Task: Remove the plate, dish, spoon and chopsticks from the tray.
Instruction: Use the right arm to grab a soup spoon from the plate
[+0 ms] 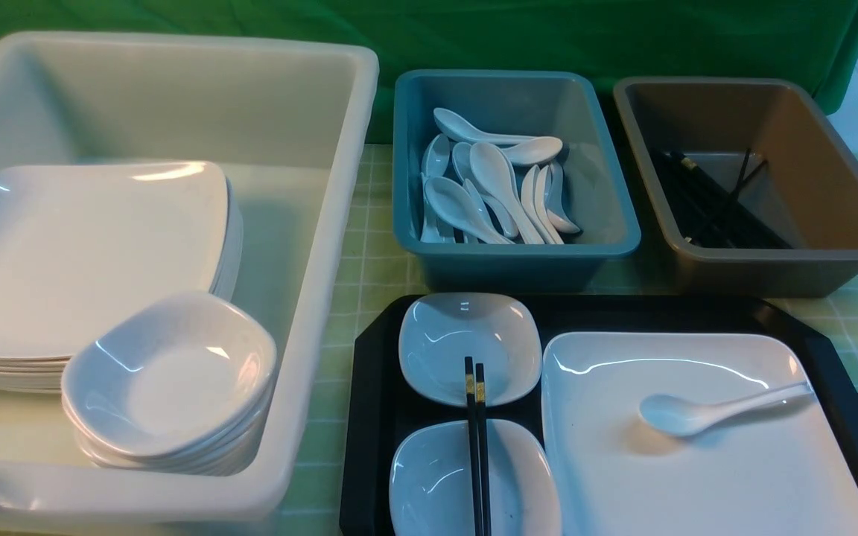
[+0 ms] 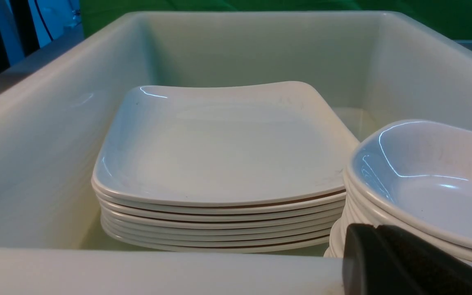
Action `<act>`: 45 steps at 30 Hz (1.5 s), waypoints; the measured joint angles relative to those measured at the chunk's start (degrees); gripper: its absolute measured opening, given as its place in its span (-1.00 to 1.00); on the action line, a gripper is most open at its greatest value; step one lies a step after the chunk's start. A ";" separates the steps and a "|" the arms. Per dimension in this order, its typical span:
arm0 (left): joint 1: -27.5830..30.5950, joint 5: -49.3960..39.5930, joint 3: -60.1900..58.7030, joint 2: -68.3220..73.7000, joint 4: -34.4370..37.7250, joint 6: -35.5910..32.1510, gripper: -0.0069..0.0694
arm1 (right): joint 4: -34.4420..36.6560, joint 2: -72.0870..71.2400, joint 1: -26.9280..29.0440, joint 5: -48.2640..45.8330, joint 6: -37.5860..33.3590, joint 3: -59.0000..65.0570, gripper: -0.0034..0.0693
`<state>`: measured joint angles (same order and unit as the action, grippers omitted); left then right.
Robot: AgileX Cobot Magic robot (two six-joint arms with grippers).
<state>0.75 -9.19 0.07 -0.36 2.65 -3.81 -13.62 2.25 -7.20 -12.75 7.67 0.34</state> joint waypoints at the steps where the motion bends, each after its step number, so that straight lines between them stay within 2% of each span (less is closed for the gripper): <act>1: 0.00 0.00 0.00 0.00 0.00 0.00 -0.82 | -0.06 0.00 0.00 0.00 -0.90 0.00 -0.25; 12: 0.00 0.00 0.00 0.00 0.00 -0.05 -0.82 | -0.11 0.00 0.00 1.55 -2.37 0.00 -0.25; 15: 0.00 0.00 0.00 0.00 0.00 -0.05 -0.82 | 5.73 0.00 0.00 4.06 7.05 0.00 -0.25; 17: 0.00 0.00 0.00 0.00 0.00 -0.05 -0.82 | 10.77 0.00 0.00 5.27 18.92 0.00 -0.25; 19: 0.00 0.00 0.00 0.00 0.00 -0.05 -0.82 | 12.99 0.00 0.00 5.72 27.83 0.00 -0.25; 21: 0.00 0.00 0.00 0.00 0.00 -0.05 -0.82 | 13.93 0.00 0.00 5.86 32.55 0.00 -0.25; 24: 0.00 0.00 0.00 0.00 0.00 -0.05 -0.82 | 14.22 0.00 0.00 6.07 34.97 0.00 -0.25; 36: -0.04 0.00 0.00 0.00 0.00 -0.18 -0.82 | 14.47 0.00 0.00 7.81 36.37 0.00 -0.29; 39: -0.04 0.00 0.00 0.00 0.00 -0.18 -0.82 | 14.52 0.00 0.00 8.50 34.08 -1.75 -0.42; 45: -0.04 0.00 0.00 0.00 0.00 -0.18 -0.82 | 14.47 3.02 0.00 7.44 21.01 -12.85 -0.85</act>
<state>0.71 -9.19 0.07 -0.36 2.65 -3.99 0.85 5.27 -7.20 -5.32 28.68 -12.51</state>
